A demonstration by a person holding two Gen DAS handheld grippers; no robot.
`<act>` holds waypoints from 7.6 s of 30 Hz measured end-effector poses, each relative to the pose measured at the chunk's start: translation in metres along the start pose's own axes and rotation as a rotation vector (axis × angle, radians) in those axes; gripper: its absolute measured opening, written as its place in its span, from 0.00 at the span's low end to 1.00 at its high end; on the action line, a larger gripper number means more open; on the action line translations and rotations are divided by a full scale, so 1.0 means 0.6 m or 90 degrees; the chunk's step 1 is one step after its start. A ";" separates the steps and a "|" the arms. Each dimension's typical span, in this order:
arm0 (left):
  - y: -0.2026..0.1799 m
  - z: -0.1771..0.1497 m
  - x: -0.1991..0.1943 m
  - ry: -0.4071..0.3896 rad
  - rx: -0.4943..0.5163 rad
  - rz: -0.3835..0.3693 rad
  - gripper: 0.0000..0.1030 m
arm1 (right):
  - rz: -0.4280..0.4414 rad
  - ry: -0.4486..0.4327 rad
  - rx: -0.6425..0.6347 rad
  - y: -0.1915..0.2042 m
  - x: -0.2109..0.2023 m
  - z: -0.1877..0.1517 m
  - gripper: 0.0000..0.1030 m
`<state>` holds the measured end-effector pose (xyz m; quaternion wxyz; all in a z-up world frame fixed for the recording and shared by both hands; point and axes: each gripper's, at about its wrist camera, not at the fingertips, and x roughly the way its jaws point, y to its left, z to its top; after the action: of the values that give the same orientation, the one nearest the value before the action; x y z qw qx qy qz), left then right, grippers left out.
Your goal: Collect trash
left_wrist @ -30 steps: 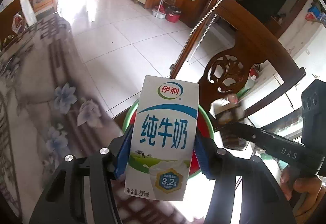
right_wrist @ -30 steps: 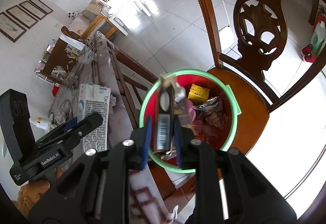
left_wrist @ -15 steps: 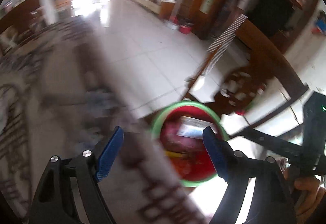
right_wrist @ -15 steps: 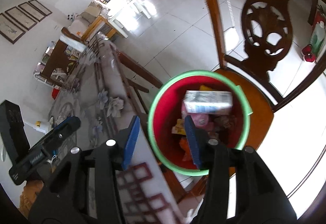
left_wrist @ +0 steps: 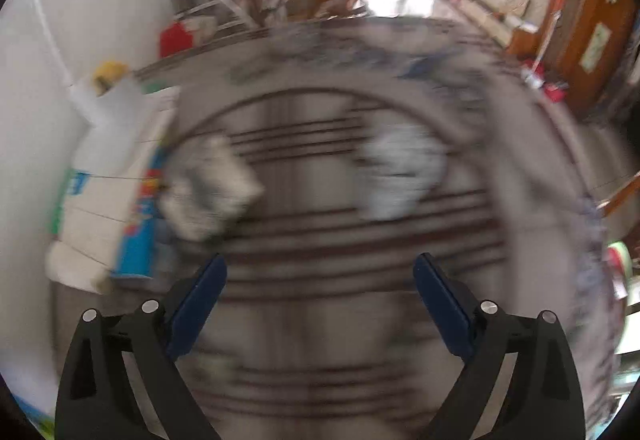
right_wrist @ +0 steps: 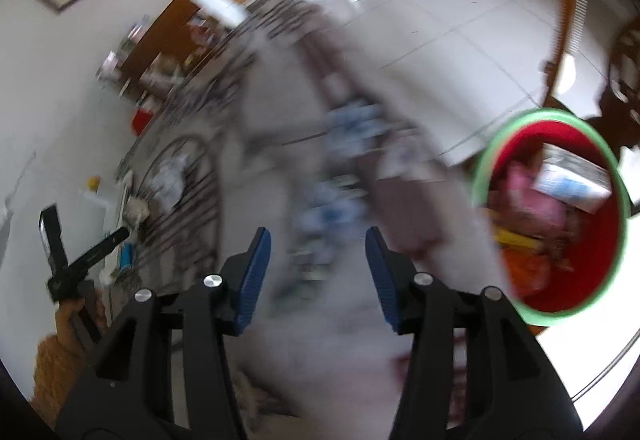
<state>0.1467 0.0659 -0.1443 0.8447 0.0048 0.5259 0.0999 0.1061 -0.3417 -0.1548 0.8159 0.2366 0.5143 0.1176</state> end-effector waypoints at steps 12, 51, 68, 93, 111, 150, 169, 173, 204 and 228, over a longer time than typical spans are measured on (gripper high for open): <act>0.116 0.062 0.138 0.054 0.028 0.013 0.89 | 0.029 0.073 -0.119 0.299 0.180 0.033 0.59; -0.038 -0.082 -0.099 -0.069 -0.032 -0.262 0.57 | -0.027 -0.006 -0.172 0.239 0.021 -0.112 0.42; -0.140 -0.131 -0.157 -0.082 0.017 -0.289 0.57 | -0.038 -0.054 -0.114 0.145 -0.054 -0.120 0.42; -0.422 -0.117 -0.224 -0.114 0.093 -0.289 0.57 | -0.053 -0.108 -0.034 -0.122 -0.178 -0.038 0.42; -0.583 -0.106 -0.228 -0.091 0.161 -0.313 0.57 | -0.078 -0.124 0.033 -0.250 -0.220 -0.004 0.42; -0.292 -0.079 -0.319 -0.343 -0.002 -0.245 0.92 | -0.206 -0.409 -0.168 0.075 -0.207 -0.040 0.95; -0.076 -0.113 -0.336 -0.358 -0.035 -0.202 0.92 | -0.225 -0.404 -0.182 0.254 -0.157 -0.139 0.95; -0.060 -0.118 -0.338 -0.359 -0.035 -0.199 0.92 | -0.229 -0.401 -0.195 0.275 -0.156 -0.151 0.95; -0.056 -0.120 -0.349 -0.357 -0.029 -0.218 0.92 | -0.243 -0.375 -0.196 0.280 -0.141 -0.163 0.95; -0.058 -0.120 -0.335 -0.340 -0.025 -0.214 0.92 | -0.248 -0.347 -0.186 0.253 -0.124 -0.165 0.95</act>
<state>0.0027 -0.0099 -0.0022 0.9575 -0.0729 0.2768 -0.0358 -0.0079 -0.2171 -0.0549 0.9553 0.0378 0.2912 -0.0355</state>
